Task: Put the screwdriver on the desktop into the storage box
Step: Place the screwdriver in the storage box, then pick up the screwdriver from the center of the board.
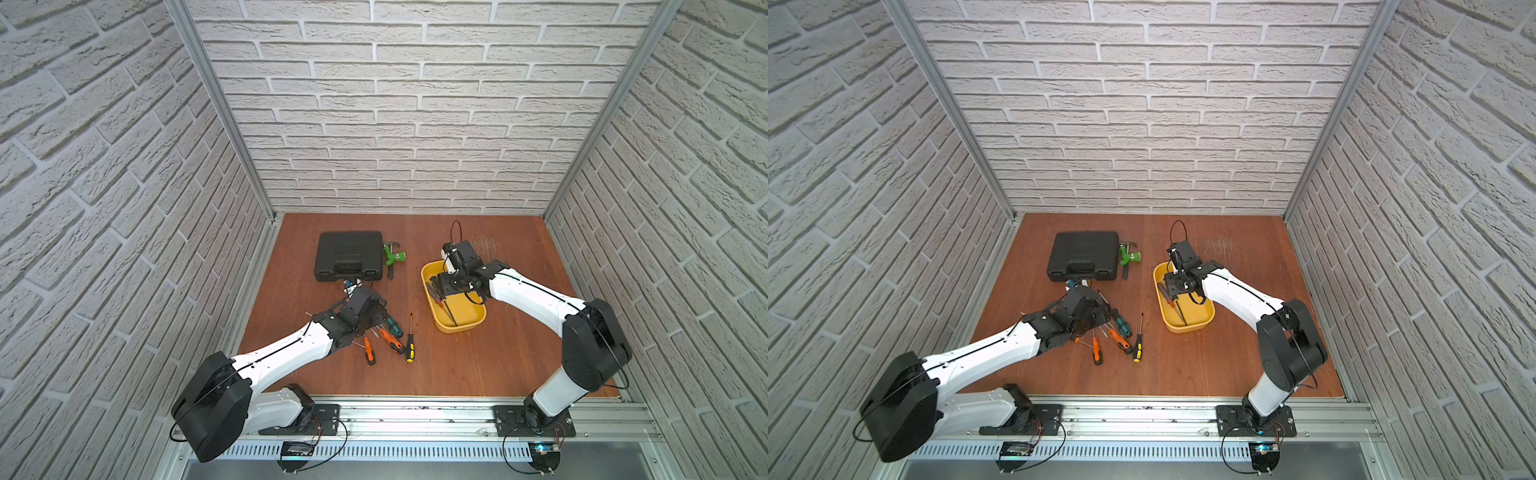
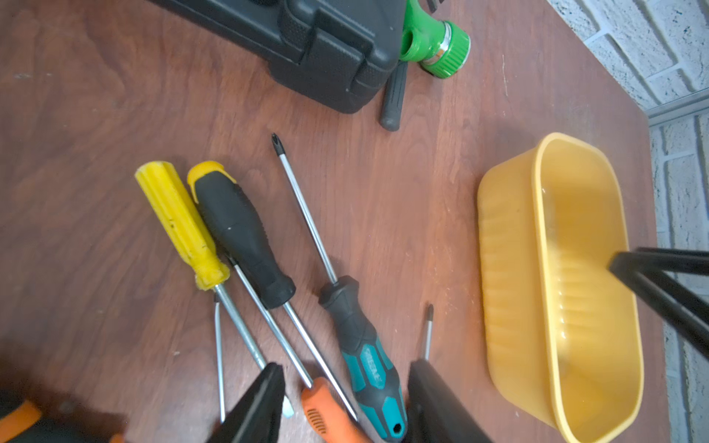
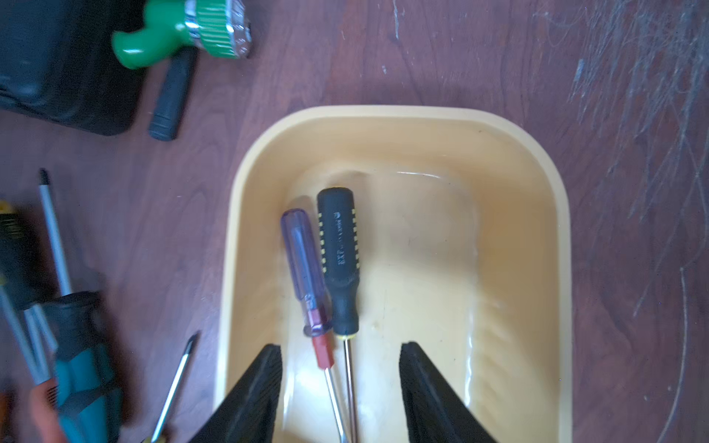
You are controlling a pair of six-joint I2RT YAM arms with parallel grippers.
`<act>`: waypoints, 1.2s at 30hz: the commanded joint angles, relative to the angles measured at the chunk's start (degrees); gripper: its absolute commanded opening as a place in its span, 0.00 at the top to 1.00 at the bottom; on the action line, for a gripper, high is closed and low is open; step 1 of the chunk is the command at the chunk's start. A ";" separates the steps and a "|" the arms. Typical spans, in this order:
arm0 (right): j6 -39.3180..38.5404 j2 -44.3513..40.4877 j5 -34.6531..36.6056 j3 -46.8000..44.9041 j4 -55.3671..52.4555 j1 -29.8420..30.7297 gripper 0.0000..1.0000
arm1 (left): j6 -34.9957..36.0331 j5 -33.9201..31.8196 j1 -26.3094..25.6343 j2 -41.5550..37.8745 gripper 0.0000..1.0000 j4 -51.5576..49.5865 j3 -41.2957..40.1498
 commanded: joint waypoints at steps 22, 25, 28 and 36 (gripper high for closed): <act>8.85 -9.95 -0.31 -2.38 -0.69 19.58 0.82 | -9.92 -0.39 11.55 -4.30 0.52 -28.72 -0.52; 8.90 -9.94 -0.08 -2.38 -0.78 19.58 0.83 | -10.77 -0.27 12.80 -3.20 0.46 -27.58 -0.59; 8.98 -9.99 -0.25 -2.21 -0.78 19.58 0.84 | -11.22 -0.15 13.11 -1.28 0.46 -25.16 -0.33; 8.68 -10.86 0.61 -2.21 -1.78 19.65 0.83 | -11.81 0.34 13.47 4.11 0.46 -23.25 0.91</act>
